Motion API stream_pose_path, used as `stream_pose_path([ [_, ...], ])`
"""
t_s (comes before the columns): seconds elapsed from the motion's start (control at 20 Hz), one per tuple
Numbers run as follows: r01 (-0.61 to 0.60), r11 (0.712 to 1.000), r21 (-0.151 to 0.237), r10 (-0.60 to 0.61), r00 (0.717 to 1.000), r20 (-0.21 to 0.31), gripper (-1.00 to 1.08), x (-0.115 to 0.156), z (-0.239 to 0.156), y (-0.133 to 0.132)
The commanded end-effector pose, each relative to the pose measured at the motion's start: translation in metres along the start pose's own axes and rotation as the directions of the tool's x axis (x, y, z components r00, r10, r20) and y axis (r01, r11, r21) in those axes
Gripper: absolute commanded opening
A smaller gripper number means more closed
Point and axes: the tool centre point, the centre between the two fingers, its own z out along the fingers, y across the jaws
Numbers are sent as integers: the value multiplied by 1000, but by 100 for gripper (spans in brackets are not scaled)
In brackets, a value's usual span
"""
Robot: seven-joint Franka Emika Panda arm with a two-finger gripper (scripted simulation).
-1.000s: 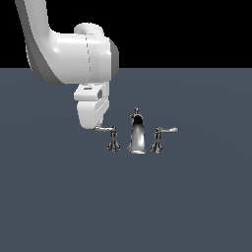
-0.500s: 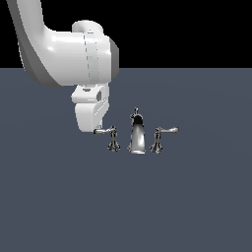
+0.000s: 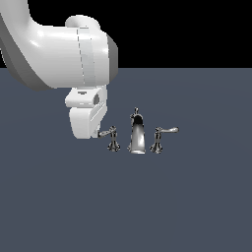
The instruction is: Turn on the faucet by rotating a designated handle.
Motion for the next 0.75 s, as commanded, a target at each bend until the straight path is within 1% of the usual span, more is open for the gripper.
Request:
stream_pose_path([
  [0.0, -1, 1000, 0, 1, 1000, 0, -100, 0, 0, 0],
  [0.65, -5, 1000, -3, 5, 1000, -3, -100, 50, -1, 23],
  [0.7, -5, 1000, -3, 5, 1000, -3, -100, 50, -1, 23],
])
